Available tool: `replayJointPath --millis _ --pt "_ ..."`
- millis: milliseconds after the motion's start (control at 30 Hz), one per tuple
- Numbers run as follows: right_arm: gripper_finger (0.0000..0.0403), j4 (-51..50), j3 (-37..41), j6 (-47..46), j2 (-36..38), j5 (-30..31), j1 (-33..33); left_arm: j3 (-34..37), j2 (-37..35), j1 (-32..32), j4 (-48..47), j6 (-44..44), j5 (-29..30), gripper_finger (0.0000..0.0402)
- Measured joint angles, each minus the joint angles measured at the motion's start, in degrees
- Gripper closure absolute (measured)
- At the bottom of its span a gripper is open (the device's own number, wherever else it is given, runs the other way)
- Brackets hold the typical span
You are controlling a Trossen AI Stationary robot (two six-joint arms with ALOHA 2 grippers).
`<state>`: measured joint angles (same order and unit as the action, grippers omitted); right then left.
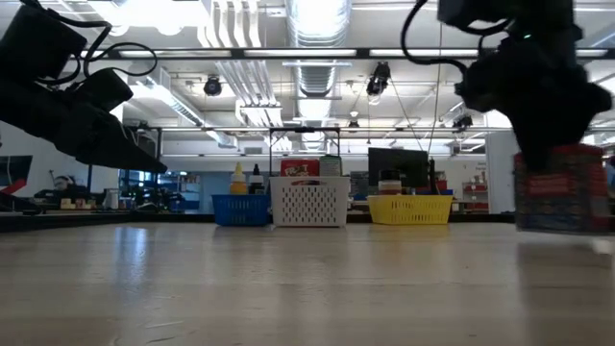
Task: Pick & Place Kitchen Items
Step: Put the red spice can into the yellow bin
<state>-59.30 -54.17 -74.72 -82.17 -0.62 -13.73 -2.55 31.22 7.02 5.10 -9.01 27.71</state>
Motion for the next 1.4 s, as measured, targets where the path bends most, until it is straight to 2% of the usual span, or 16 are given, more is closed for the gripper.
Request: replayJointPath --millis 300,433,667,833,1000,1133,1267,1400 --pt "0.0165 -0.5 -3.7 15.4 0.0 3.2 13.8 0.0 0.0 0.0 0.0 0.0 0.0 0.0151" --pt "0.0175 -0.9 -7.3 21.5 0.0 5.1 20.2 0.0 0.0 0.0 0.0 0.0 0.0 0.0151" --pt "0.0169 -6.6 -14.7 27.7 0.0 8.4 31.3 0.0 0.0 0.0 0.0 0.0 0.0 0.0151" --pt "0.0163 -6.4 -18.6 32.1 -0.1 9.9 39.2 0.0 0.0 0.0 0.0 0.0 0.0 0.0151" --pt "0.0179 -6.3 -21.6 36.3 -0.4 9.9 46.2 0.0 0.0 0.0 0.0 0.0 0.0 0.0151" --pt "0.0173 -5.4 -23.3 39.5 -0.4 9.8 50.7 0.0 0.0 0.0 0.0 0.0 0.0 0.0151" --pt "0.0161 -1.1 -23.1 42.3 -0.4 9.2 54.2 0.0 0.0 0.0 0.0 0.0 0.0 0.0151" --pt "0.0171 2.8 -22.3 44.8 -1.8 6.1 57.4 0.0 0.0 0.0 0.0 0.0 0.0 0.0151"
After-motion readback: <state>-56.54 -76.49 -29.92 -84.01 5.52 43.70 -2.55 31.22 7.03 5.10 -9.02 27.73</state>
